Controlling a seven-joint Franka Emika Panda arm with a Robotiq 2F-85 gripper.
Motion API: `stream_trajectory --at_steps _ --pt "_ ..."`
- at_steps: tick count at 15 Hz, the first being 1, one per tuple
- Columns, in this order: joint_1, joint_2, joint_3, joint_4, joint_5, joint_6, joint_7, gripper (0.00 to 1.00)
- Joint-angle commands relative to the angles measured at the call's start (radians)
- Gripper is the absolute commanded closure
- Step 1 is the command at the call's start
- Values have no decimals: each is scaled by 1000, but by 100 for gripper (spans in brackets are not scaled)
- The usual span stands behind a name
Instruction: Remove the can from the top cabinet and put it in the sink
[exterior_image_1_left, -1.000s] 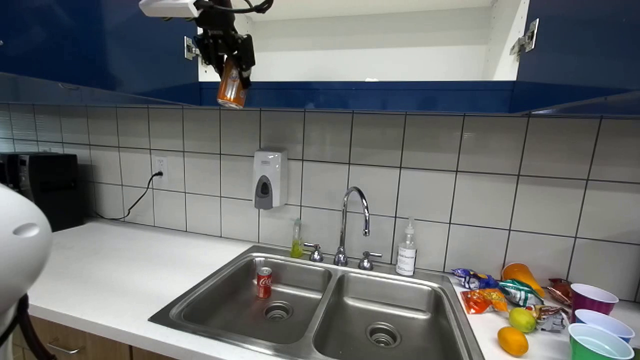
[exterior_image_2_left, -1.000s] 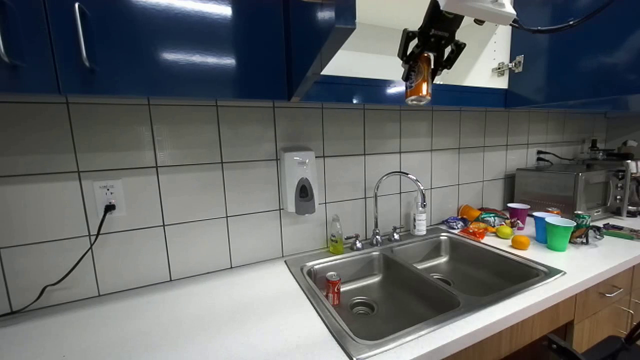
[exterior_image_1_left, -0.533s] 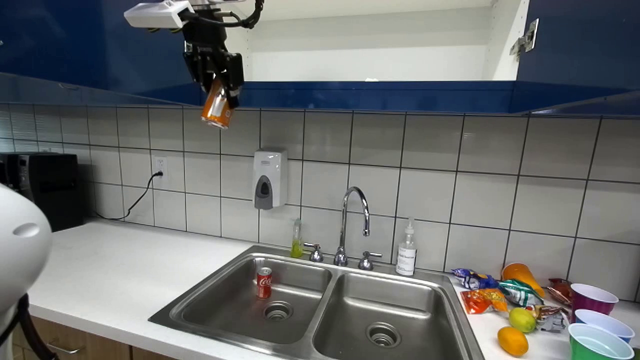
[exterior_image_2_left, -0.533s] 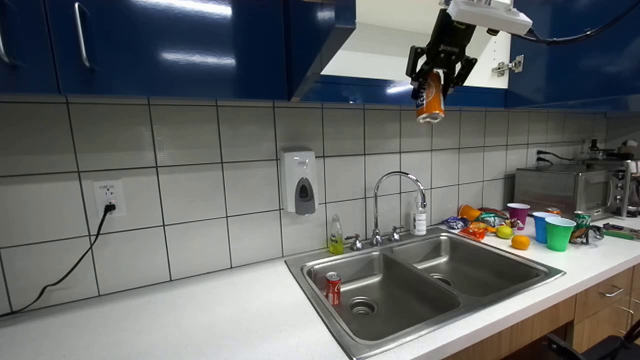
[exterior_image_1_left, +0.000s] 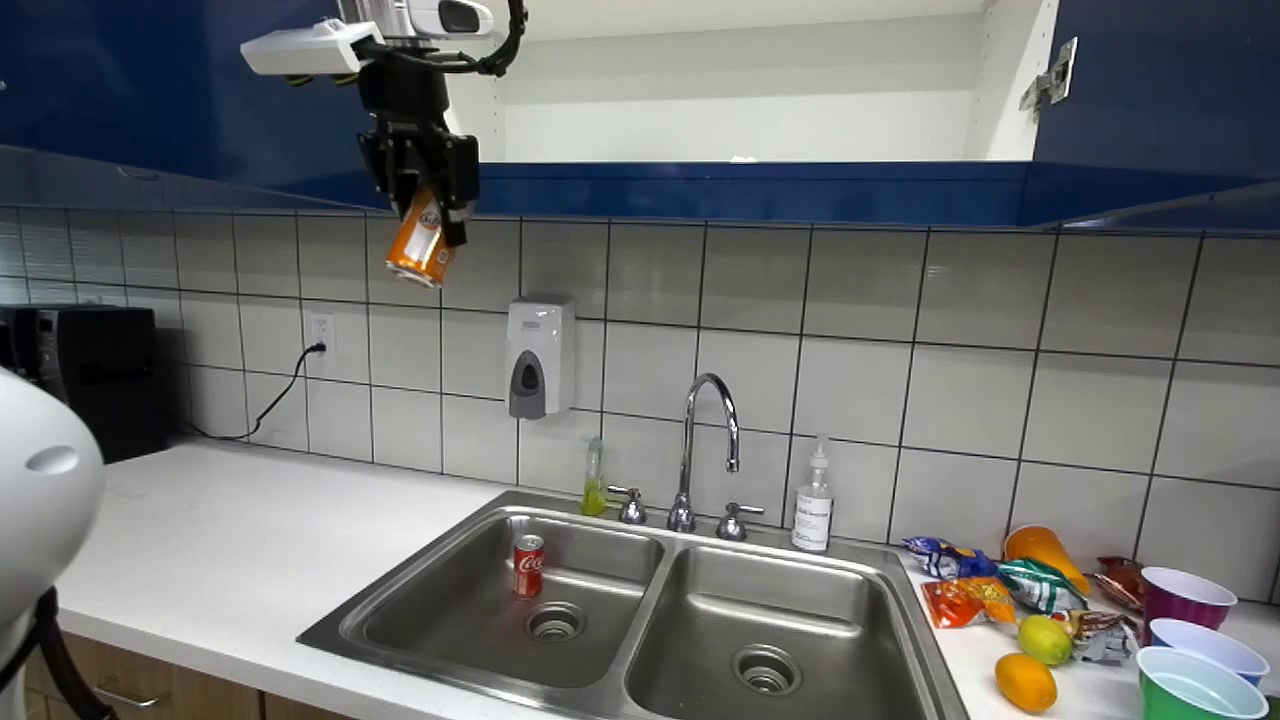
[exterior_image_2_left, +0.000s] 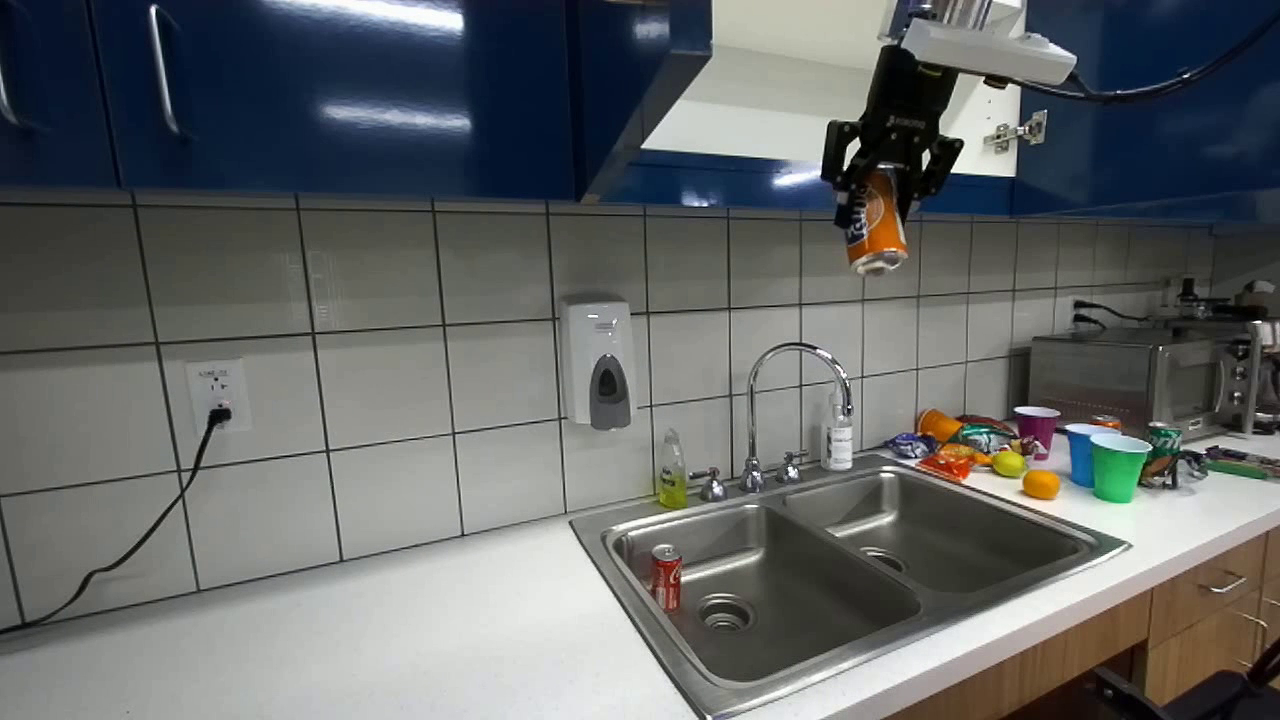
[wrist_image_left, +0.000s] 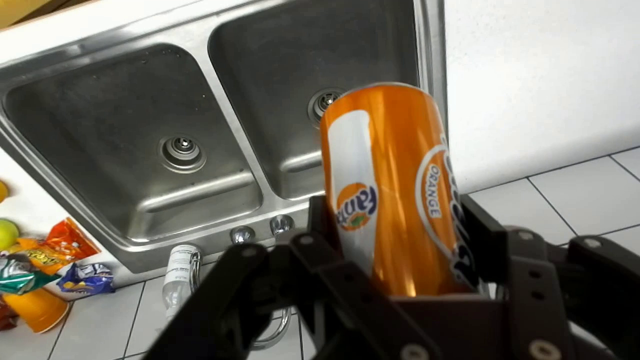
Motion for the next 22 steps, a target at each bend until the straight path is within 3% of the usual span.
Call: stream_trajectory --at_steps 1,22 --pt "1 6 4 0 -6 -16 -37 62" --pt "42 267 -51 44 8 -47 -243 62"
